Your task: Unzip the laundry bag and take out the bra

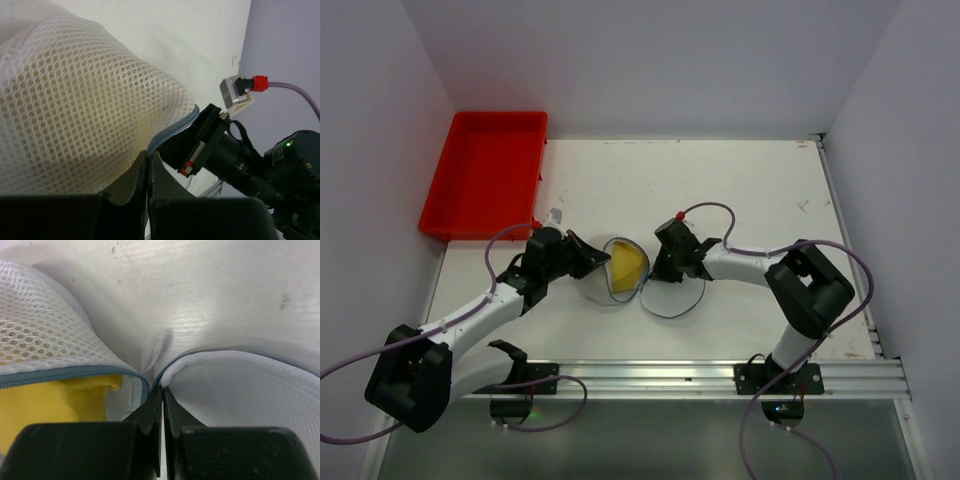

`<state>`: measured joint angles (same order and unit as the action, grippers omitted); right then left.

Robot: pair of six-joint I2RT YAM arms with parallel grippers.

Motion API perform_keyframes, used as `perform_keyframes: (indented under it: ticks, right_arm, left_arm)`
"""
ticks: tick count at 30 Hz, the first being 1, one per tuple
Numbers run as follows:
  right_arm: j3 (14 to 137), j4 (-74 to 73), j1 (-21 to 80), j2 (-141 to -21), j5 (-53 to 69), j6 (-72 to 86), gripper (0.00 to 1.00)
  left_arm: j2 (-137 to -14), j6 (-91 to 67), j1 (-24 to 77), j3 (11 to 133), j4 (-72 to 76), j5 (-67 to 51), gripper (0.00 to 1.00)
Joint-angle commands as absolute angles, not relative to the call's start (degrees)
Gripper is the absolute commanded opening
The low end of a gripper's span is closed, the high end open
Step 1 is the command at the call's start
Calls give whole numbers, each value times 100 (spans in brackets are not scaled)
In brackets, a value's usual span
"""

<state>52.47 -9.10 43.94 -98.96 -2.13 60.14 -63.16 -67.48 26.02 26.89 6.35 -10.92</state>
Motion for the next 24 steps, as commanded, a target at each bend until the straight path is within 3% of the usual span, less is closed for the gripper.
perform_keyframes:
  ticks: [1,4,5,7,10,11,14,17,20,24]
  right_arm:
    - [5098,-1063,4263,-9398,-685,5503,0]
    - [4975,-1098,4263,-8888,-852,5117,0]
    - [4966,-1142,4254,-8546,-905,5028,0]
    - [4992,-1239,4263,-8246,-1045,4738,0]
    - [5045,-1222,4263,-7841,-976,4509,0]
    - [5097,-1213,4271,-7770,-889,4483,0]
    - [5176,-1090,4298,-7603,-643,4360,0]
    - [5194,-976,4315,-7497,-502,4245,0]
    - [5238,-958,4324,-7427,-492,4175,0]
    - [5256,-993,4333,-7339,-580,4105,0]
  left_arm:
    - [-6267,-6224,2646,3013,388,-1029,2]
    - [-6249,-5724,2646,3417,-122,-871,18]
    - [-6258,-5574,2646,3549,-532,-827,28]
    - [-6301,-5145,2637,3970,-886,-651,34]
    - [-6319,-4652,2646,4541,-1651,-282,53]
    - [-6311,-4580,2646,4674,-1966,-203,68]
    - [-6223,-4298,2646,5211,-2546,237,89]
    - [-6188,-4070,2689,5729,-3004,474,89]
    - [-6336,-4060,2900,6011,-3085,291,76]
    - [-6986,-4105,3987,6362,-3155,622,75]
